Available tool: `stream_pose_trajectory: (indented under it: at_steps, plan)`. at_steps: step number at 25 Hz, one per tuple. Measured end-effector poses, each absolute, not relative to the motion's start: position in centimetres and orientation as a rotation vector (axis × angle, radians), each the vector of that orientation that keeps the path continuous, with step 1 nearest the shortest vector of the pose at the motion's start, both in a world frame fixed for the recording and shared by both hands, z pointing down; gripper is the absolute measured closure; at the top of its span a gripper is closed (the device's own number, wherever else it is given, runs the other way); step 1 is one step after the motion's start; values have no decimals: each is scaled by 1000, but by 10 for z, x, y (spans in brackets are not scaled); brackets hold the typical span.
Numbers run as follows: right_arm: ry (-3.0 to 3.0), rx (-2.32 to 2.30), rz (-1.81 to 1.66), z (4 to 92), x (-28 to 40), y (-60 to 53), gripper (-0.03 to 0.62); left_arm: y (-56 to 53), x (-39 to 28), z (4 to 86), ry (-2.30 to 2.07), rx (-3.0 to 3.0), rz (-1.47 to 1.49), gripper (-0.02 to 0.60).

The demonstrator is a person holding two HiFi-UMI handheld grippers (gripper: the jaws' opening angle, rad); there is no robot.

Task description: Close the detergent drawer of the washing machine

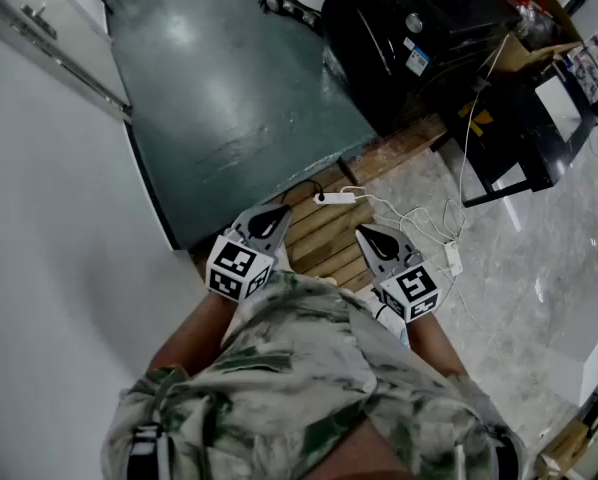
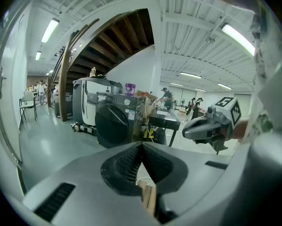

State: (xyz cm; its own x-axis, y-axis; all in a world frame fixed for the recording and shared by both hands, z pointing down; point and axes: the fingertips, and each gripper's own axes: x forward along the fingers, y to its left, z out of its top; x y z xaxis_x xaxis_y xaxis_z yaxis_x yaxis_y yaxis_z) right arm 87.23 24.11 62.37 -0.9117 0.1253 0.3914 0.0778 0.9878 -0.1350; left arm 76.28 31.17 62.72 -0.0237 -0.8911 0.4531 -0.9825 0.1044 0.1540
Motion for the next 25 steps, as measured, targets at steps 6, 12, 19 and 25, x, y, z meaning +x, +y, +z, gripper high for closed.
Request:
stream_pose_trajectory:
  at_steps: [6,12,19,25]
  plan:
    - [-2698,-170,138,628,831,245,574,314,724,634,-1953,1817,255,558]
    - [-2682,-203,125,631,769,250,574,316,667,638,-1954,1818,216,558]
    - [-2673,-217,104,621,658,269,568,335,568,631,-1942,1825,210,558]
    - [-2679,-171,95,572,559,287,509,375,481,583,-1947,1813,235,558]
